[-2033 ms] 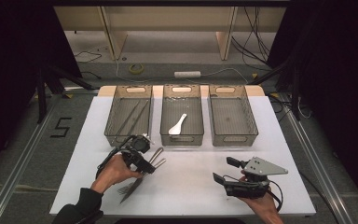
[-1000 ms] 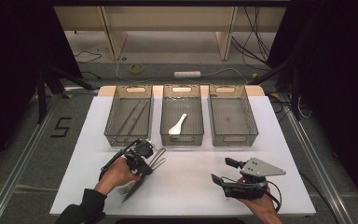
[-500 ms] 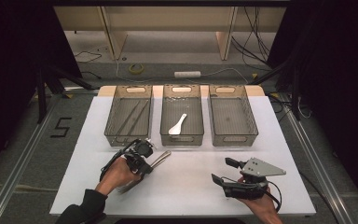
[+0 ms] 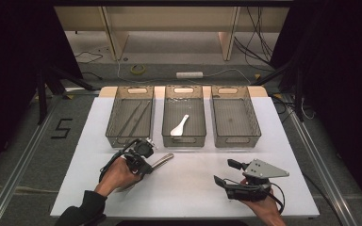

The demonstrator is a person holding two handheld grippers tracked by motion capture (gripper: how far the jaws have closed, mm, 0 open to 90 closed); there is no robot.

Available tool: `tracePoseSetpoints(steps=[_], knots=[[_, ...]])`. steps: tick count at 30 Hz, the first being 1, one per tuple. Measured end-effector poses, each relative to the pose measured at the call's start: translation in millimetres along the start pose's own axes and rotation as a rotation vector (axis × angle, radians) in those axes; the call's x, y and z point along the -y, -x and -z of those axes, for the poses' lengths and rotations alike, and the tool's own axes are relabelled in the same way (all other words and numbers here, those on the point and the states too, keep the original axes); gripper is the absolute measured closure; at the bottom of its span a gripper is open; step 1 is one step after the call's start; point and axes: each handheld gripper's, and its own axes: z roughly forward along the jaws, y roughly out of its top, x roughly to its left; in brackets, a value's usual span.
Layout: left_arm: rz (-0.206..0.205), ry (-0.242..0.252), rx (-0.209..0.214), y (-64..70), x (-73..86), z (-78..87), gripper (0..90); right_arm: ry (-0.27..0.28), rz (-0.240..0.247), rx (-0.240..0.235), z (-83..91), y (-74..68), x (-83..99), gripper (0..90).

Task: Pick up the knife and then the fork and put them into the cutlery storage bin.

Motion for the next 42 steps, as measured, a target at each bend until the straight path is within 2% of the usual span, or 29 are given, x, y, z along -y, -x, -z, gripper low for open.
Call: tracePoseSetpoints(steps=[8, 10, 13, 17, 23, 28, 34, 36, 38, 42], knots=[[-0.015, 0.052, 0.025, 2.8, -1.1, 10.1, 79.7, 0.001, 0.000, -0.004, -0.3, -0.1, -0.2, 25.7], [-0.027, 0.061, 0.028, 7.1, -2.5, 13.2, 79.7, 0.001, 0.002, -0.007, -0.4, -0.4, -0.2, 25.7], [-0.057, 0.068, 0.067, 13.4, -4.7, 17.8, 79.7, 0.004, 0.003, -0.014, -1.2, -1.6, -0.8, 25.7], [-0.101, 0.060, 0.101, 27.1, -8.3, 20.4, 79.7, -0.006, 0.034, -0.030, -4.6, -8.9, -2.8, 25.7], [-0.156, 0.056, 0.145, 45.7, -12.7, 19.9, 79.6, -0.048, 0.132, -0.053, -14.6, -22.2, -5.5, 26.0], [-0.180, 0.053, 0.160, 55.1, -14.6, 19.4, 79.7, -0.104, 0.239, -0.079, -25.7, -36.2, -7.8, 26.3], [-0.219, 0.039, 0.199, 67.2, -16.6, 19.6, 79.7, -0.153, 0.313, -0.105, -38.0, -46.7, -9.0, 26.7], [-0.228, 0.036, 0.199, 72.2, -17.1, 19.3, 79.6, -0.162, 0.342, -0.104, -41.2, -49.1, -9.5, 26.8], [-0.237, 0.030, 0.222, 76.4, -18.0, 19.6, 79.7, -0.172, 0.358, -0.106, -43.8, -51.1, -9.7, 27.1], [-0.257, 0.025, 0.226, 84.2, -19.9, 19.5, 79.6, -0.195, 0.407, -0.095, -48.7, -54.5, -9.0, 27.9]])
